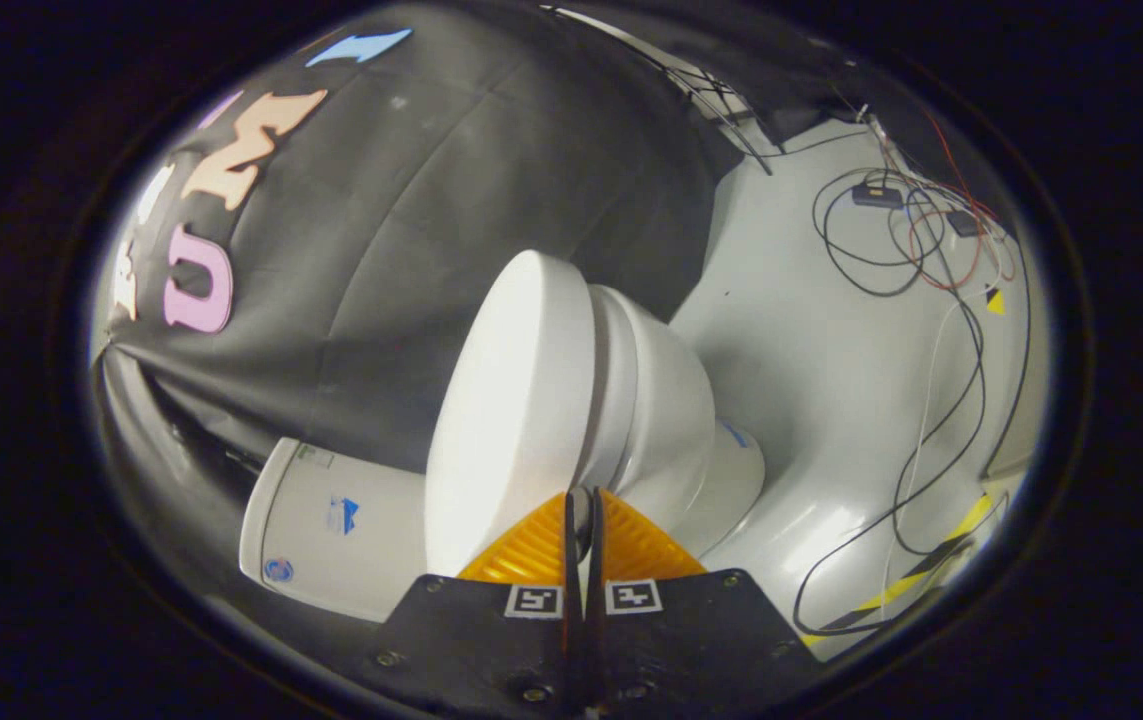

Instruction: Open the toilet lid.

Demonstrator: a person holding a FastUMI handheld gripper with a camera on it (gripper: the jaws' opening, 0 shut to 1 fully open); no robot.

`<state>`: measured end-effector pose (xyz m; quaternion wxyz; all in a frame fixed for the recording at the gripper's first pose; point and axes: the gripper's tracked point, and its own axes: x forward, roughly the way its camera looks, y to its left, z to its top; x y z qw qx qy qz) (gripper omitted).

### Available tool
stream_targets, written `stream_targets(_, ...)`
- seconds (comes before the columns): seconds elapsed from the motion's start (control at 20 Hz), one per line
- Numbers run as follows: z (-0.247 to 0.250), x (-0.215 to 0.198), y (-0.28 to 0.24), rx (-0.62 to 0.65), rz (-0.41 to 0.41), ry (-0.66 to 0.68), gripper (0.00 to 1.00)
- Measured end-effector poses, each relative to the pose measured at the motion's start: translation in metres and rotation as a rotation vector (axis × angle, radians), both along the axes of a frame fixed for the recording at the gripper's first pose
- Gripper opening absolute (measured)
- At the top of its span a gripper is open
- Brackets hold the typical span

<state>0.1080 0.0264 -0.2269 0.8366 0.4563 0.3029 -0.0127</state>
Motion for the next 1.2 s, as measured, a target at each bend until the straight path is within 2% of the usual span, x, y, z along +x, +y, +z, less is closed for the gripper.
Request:
stream_targets(0.2,0.007,0.000,-0.003,0.011,0.005,-0.042,0.01)
stream_targets(0.55,0.020,0.001,-0.003,-0.065,0.021,-0.088,0.01)
stream_targets(0.7,0.030,0.001,-0.005,-0.135,0.047,-0.112,0.01)
stream_targets(0.95,0.057,0.000,0.002,-0.337,0.102,-0.174,0.01)
stream_targets(1.2,0.067,-0.003,0.001,-0.385,0.118,-0.222,0.01)
